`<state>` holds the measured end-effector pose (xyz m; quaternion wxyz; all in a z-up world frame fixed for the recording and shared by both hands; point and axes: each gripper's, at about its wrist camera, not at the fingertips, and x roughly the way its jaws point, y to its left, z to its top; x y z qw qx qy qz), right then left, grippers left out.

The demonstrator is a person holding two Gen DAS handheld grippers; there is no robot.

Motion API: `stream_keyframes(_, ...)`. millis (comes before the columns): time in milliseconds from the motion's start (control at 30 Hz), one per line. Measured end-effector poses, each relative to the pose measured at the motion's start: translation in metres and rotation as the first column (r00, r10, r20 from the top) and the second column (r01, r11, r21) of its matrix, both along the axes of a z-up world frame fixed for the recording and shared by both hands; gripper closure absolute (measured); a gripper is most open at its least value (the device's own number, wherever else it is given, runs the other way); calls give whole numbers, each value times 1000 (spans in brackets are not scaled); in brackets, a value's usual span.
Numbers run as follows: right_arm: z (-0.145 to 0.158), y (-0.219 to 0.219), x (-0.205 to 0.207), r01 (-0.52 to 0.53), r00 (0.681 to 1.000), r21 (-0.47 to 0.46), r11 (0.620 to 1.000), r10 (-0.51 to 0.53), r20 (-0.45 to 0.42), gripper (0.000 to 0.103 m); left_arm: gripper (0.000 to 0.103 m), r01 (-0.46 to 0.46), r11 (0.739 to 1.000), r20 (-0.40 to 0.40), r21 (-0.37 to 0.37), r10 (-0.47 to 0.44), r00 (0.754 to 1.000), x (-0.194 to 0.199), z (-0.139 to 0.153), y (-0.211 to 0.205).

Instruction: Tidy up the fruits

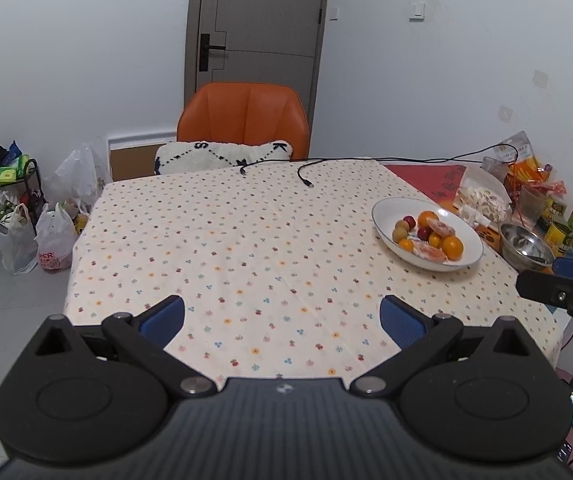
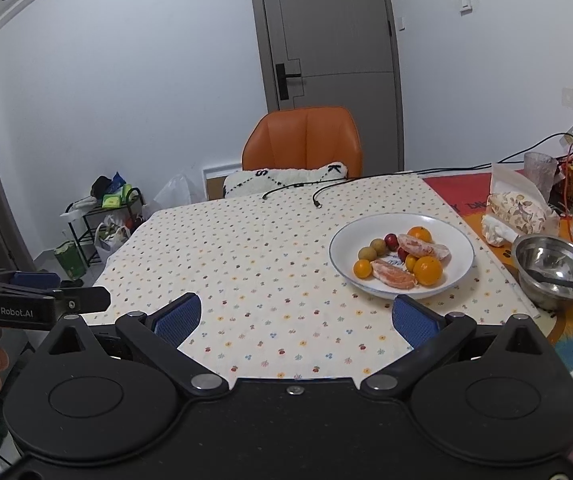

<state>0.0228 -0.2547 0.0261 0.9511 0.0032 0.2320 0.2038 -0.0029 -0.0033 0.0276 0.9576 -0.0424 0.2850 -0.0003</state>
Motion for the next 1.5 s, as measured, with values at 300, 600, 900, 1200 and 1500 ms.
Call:
stream_keyframes(300,-1,-2,-1,0,1000,3,1000,0,-2,0,0,-3,1000,-7,-4,3,1000,0,-4,-1)
stream_keyframes(600,-1,1,-2,-12,1000,-7,1000,12,0,0,0,-5,1000,-10,-8,5,1000,0,-5,1)
stream_keyframes(900,-1,3,-2,-11,1000,-7,1000,11,-1,0,0,-5,1000,-13,-10,5,1000,2,-6,1)
stream_keyframes(1200,-1,2,-2,-11,1000,-2,1000,11,-2,0,0,-2,1000,-12,-11,2,1000,2,-6,0)
stream_keyframes(1500,-1,3,-1,-12,1000,-5,1000,12,-5,0,0,4,1000,-5,-12,-4,1000,2,-5,-1)
